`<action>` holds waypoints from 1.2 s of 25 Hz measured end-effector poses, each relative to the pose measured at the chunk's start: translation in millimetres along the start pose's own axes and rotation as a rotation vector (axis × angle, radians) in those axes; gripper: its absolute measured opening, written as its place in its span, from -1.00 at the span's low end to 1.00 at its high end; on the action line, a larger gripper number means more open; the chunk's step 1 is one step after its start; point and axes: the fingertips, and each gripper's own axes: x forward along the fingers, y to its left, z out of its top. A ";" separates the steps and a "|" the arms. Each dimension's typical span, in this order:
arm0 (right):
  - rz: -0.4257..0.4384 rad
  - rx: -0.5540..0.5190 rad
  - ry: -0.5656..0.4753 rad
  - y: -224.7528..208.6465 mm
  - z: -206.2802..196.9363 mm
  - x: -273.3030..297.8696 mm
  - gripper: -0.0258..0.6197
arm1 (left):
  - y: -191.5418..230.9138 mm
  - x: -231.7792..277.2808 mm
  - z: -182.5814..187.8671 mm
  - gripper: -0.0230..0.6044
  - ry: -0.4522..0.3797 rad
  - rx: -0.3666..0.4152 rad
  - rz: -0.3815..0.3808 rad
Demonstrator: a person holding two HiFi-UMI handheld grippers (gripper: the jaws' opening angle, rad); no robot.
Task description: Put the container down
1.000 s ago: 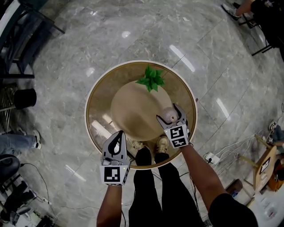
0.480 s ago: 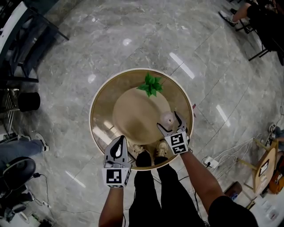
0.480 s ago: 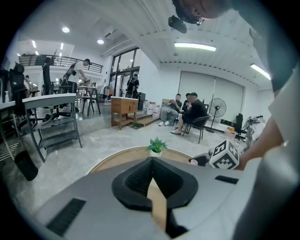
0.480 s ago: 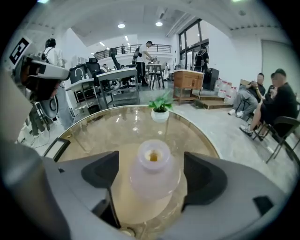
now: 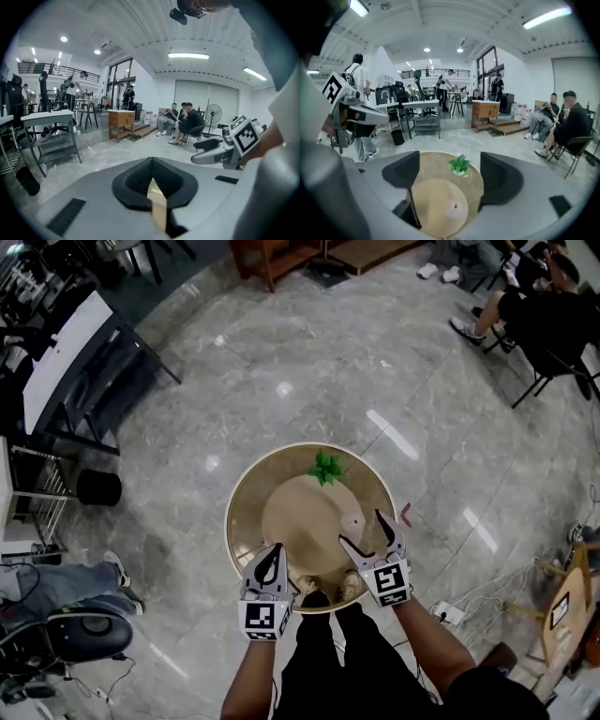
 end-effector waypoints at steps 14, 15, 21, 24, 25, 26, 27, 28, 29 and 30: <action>0.008 -0.093 -0.280 10.8 166.5 -117.6 -0.50 | -16.9 -61.4 118.8 -0.95 -0.128 0.095 -0.018; 0.008 -0.103 -0.289 14.7 170.8 -122.9 -0.58 | -22.8 -65.4 121.3 -0.95 -0.127 0.101 -0.032; 0.032 -0.151 -0.318 35.0 199.7 -136.4 -0.92 | -46.0 -76.8 155.2 -0.95 -0.190 0.121 -0.075; 0.044 -0.183 -0.356 38.5 210.2 -142.8 -0.92 | -56.4 -77.7 160.4 -0.95 -0.213 0.106 -0.083; 0.046 -0.188 -0.370 37.6 213.4 -144.1 -0.92 | -59.3 -77.0 160.7 -0.95 -0.218 0.106 -0.084; 0.049 -0.192 -0.383 36.7 216.0 -144.8 -0.92 | -60.9 -76.7 160.0 -0.95 -0.220 0.108 -0.081; 0.053 -0.196 -0.394 36.5 218.2 -145.3 -0.92 | -61.3 -77.4 158.5 -0.95 -0.215 0.110 -0.078; 0.056 -0.200 -0.402 37.8 220.9 -145.8 -0.92 | -60.7 -79.3 157.4 -0.95 -0.207 0.110 -0.075; 0.059 -0.203 -0.406 40.3 224.6 -146.8 -0.92 | -59.5 -82.6 157.9 -0.95 -0.198 0.108 -0.074; 0.061 -0.205 -0.408 43.7 228.8 -148.3 -0.92 | -58.2 -86.8 160.5 -0.95 -0.196 0.105 -0.074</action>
